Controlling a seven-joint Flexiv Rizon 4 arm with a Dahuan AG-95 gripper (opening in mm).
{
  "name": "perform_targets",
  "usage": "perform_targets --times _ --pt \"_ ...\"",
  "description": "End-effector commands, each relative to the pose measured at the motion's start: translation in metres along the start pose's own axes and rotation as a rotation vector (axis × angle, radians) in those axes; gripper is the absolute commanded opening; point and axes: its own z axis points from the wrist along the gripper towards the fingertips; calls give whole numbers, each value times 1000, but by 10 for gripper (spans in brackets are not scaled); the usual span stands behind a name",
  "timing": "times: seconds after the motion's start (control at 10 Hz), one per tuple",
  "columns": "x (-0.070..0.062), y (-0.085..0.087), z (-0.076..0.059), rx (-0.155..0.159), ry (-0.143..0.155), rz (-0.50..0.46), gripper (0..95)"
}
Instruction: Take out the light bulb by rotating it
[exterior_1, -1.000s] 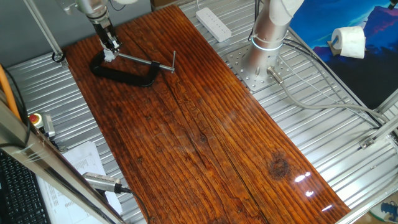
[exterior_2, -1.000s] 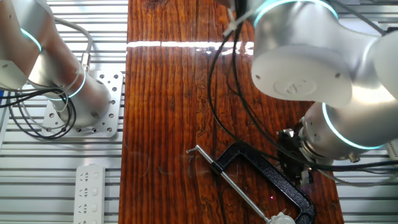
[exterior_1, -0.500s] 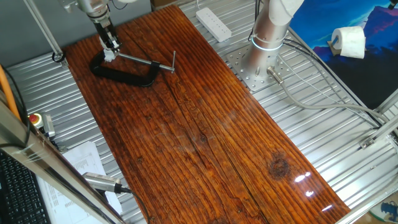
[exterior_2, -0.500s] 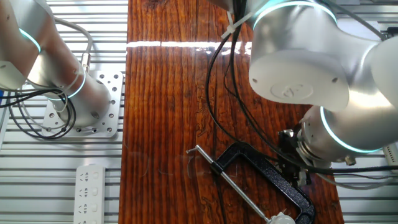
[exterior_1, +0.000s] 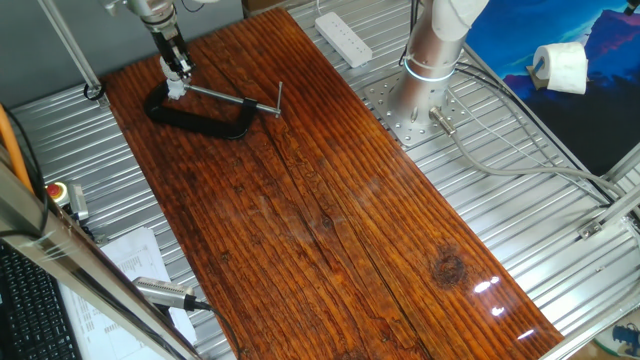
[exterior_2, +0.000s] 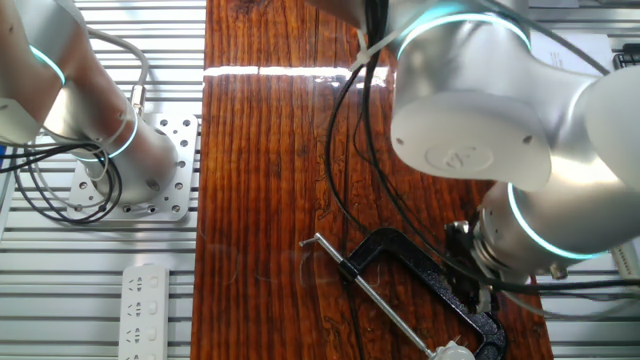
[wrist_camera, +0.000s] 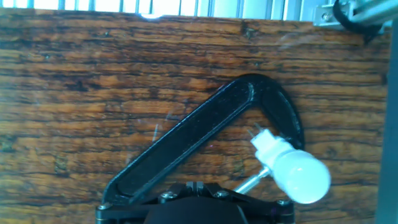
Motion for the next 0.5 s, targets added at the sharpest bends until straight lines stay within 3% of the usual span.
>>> perform_targets --times 0.1,0.5 --pt "1 -15 -1 -10 2 -53 0" --pt "8 -41 -3 -10 -14 -137 0"
